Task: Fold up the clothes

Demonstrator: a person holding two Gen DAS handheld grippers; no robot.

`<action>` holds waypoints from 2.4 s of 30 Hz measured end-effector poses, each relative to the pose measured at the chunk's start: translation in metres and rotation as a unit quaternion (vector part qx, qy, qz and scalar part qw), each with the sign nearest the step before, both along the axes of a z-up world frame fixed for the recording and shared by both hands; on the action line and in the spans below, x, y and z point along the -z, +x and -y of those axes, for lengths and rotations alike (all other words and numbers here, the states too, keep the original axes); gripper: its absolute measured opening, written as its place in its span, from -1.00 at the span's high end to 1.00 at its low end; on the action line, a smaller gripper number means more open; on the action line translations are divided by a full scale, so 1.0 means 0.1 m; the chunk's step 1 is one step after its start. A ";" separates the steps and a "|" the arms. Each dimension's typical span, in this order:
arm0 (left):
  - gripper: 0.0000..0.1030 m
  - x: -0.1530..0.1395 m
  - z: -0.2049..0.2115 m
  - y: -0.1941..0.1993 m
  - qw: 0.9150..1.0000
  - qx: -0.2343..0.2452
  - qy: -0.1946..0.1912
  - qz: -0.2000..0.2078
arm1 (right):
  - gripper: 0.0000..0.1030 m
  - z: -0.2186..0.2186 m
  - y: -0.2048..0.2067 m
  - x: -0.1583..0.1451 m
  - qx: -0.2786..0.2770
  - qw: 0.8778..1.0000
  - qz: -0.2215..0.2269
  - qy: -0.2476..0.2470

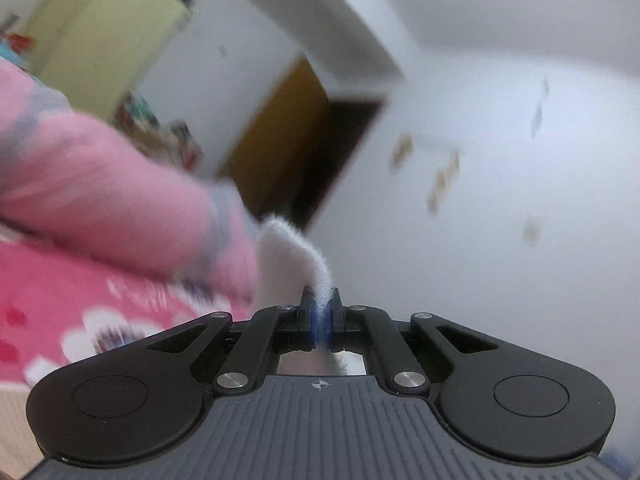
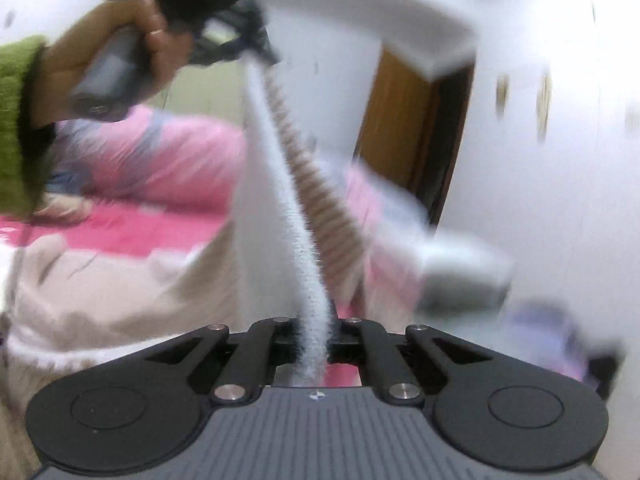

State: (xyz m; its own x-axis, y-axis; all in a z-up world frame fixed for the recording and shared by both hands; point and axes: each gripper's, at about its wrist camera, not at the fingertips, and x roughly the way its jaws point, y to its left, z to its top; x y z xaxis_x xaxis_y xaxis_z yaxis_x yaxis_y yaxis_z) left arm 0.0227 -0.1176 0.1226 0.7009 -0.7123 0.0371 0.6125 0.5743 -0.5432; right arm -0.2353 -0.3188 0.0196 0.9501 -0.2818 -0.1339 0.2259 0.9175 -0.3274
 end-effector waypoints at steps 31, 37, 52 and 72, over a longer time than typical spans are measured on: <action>0.93 -2.08 -1.23 -1.43 0.894 -0.307 -0.083 0.315 | 0.93 -0.72 0.81 -3.02 0.043 0.832 0.366 -0.415; 0.93 -1.85 -1.12 -1.79 0.878 -0.327 -0.073 0.340 | 0.93 -0.65 0.64 -2.74 0.033 0.833 0.368 -0.412; 0.92 -1.65 -0.66 -1.14 0.863 -0.377 -0.035 0.333 | 0.92 -0.33 1.21 -2.37 0.029 0.848 0.340 -0.405; 0.92 0.22 -0.70 2.12 0.907 -0.406 0.111 0.017 | 0.48 -0.01 4.88 0.04 -0.011 0.939 -0.084 -0.332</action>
